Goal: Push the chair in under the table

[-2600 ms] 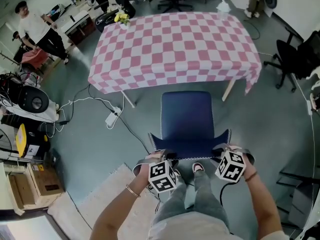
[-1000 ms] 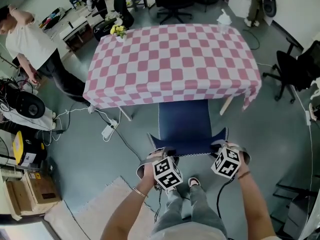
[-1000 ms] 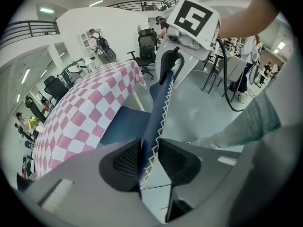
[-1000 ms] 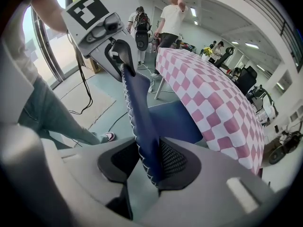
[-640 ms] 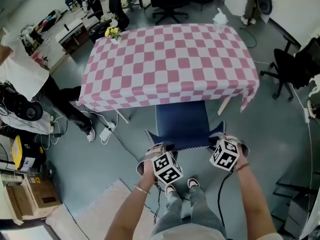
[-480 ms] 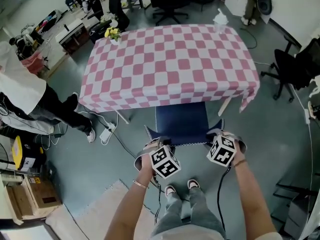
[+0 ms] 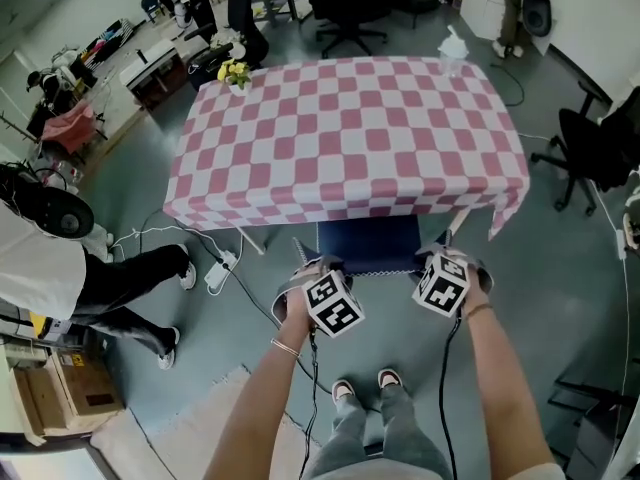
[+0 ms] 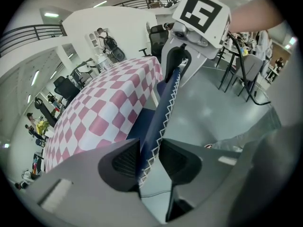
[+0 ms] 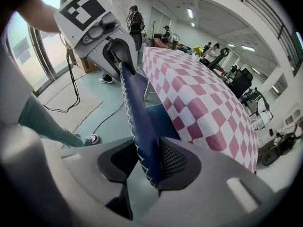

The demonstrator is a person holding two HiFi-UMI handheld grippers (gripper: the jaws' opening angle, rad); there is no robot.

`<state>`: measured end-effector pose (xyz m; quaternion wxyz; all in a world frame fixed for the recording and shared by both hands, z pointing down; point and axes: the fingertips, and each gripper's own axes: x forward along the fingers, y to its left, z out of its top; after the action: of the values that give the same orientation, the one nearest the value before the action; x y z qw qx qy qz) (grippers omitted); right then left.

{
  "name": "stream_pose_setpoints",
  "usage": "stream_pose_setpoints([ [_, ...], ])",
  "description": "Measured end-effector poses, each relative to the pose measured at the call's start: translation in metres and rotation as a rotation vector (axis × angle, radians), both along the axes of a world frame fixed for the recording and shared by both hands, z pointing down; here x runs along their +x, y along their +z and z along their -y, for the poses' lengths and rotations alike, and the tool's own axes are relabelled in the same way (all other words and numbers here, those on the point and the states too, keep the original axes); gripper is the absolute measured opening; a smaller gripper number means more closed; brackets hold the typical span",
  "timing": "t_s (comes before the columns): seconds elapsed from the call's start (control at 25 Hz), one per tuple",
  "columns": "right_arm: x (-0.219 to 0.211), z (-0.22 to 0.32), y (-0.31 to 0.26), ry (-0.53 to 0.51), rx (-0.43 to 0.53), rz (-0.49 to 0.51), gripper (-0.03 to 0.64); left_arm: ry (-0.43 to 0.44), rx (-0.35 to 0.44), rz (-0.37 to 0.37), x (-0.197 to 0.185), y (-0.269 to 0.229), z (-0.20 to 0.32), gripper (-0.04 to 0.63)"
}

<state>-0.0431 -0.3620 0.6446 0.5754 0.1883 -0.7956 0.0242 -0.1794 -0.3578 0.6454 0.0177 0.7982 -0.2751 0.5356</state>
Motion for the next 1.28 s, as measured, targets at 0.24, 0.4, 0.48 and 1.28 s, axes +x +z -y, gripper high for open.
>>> stream_pose_setpoints([
  [0.24, 0.016, 0.037, 0.003, -0.013, 0.004, -0.049, 0.131, -0.022, -0.01, 0.0, 0.013, 0.0, 0.027, 0.117],
  [0.4, 0.016, 0.041, 0.002, -0.036, 0.003, -0.049, 0.13, 0.0, -0.024, -0.009, 0.013, 0.001, 0.031, 0.117],
  [0.48, 0.013, 0.041, 0.003, -0.035, 0.023, -0.039, 0.13, -0.004, -0.03, -0.009, 0.011, 0.002, 0.031, 0.121],
  [1.28, -0.003, 0.039, -0.001, -0.004, 0.031, -0.018, 0.132, -0.103, 0.054, -0.019, -0.006, -0.006, 0.039, 0.147],
])
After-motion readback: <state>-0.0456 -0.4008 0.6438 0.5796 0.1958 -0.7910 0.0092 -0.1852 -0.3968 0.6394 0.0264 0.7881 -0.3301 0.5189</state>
